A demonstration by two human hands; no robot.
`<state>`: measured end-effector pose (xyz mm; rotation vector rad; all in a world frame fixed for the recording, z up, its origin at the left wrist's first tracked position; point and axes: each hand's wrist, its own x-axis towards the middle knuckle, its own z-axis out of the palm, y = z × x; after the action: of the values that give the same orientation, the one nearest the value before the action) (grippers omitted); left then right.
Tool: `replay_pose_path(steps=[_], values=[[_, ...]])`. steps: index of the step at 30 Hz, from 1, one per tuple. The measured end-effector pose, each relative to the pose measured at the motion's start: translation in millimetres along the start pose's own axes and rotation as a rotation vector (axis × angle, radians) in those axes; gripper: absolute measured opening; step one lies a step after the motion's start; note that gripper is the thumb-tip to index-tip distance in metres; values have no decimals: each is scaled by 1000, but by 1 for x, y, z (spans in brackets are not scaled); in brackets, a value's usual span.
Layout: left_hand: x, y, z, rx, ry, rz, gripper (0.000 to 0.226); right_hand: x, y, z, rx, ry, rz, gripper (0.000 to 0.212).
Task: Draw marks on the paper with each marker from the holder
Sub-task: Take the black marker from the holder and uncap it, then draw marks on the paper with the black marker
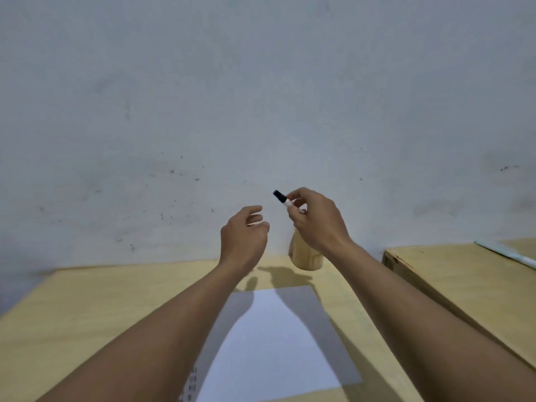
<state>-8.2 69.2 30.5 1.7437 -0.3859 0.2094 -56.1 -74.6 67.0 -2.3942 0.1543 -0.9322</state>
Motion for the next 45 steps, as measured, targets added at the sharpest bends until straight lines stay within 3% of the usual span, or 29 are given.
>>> replay_pose_path(steps=[6, 8, 13, 16, 18, 20, 23, 33, 39, 41, 45], values=[[-26, 17, -40, -103, -54, 47, 12, -41, -25, 1, -71, -128, -36, 24], [-34, 19, -49, -76, -52, 66, 15, -52, -35, 1, -55, -145, -42, 26], [-52, 22, -66, -149, 18, -4, 11, -83, -63, 2, 86, 96, 54, 12], [-61, 22, -75, -243, 22, -62, 7, -97, -84, 7, 486, 5, 423, 39], [-67, 22, -81, -268, -27, -92, 8, -101, -95, 11, 894, -128, 689, 34], [-72, 22, -87, -270, -65, -101, 8, -101, -101, 18, 1193, -142, 808, 22], [-76, 18, -98, -250, -61, -69, 8, -104, -107, 27, 1361, -99, 822, 18], [-79, -2, -136, -131, -59, -128, 16, -121, -122, 58, 1378, -152, 741, 14], [-74, -15, -154, -147, -23, -231, 24, -125, -120, 73, 1358, -88, 757, 15], [-71, -26, -164, -20, -3, -209, 23, -126, -114, 73, 1322, -98, 779, 13], [-70, -53, -176, 473, -3, -95, 15, -133, -104, 79, 1174, -173, 802, 10]])
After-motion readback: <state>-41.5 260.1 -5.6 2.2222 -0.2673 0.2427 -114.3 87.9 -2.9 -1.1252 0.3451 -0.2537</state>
